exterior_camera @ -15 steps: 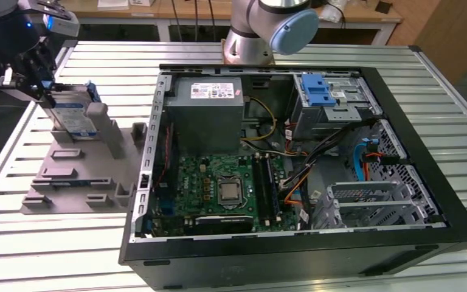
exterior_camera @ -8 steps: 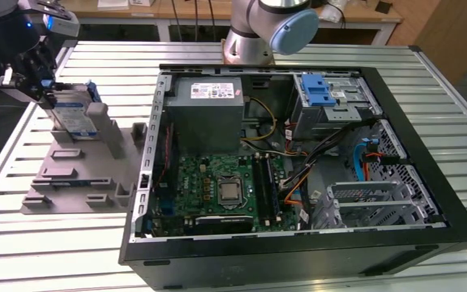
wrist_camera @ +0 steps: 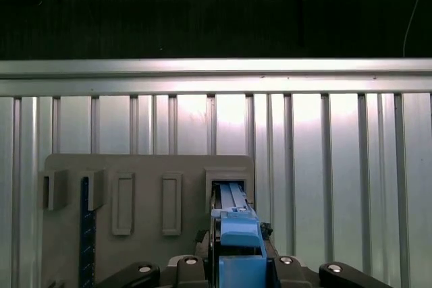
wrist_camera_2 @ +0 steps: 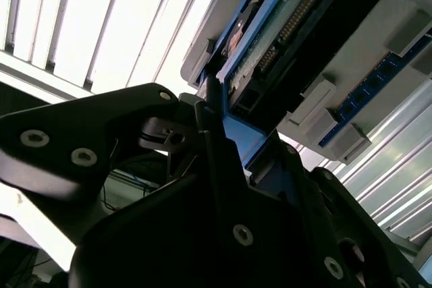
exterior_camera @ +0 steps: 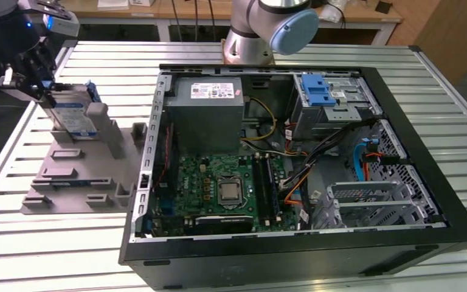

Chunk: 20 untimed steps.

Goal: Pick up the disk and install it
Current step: 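Pick up the disk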

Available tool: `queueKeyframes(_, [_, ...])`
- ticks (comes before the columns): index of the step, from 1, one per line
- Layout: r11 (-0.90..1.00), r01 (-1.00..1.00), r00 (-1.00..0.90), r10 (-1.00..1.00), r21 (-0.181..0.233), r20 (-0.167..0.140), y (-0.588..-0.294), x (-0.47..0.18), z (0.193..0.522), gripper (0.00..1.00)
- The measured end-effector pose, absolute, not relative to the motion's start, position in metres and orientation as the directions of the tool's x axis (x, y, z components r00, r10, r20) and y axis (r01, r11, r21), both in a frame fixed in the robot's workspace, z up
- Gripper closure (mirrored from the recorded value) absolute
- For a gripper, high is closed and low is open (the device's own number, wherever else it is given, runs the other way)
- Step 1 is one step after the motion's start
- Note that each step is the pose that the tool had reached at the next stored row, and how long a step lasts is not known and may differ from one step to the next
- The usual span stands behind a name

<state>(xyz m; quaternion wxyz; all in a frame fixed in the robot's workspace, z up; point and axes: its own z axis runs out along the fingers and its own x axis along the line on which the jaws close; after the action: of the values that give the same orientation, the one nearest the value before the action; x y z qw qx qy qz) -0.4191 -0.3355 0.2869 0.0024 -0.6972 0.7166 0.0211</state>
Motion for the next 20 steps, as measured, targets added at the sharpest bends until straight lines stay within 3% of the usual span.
queueKeyframes(20, [0.027,-0.999,-0.028,-0.999,0.027,-0.041,-0.336,-0.419,0.309,0.64])
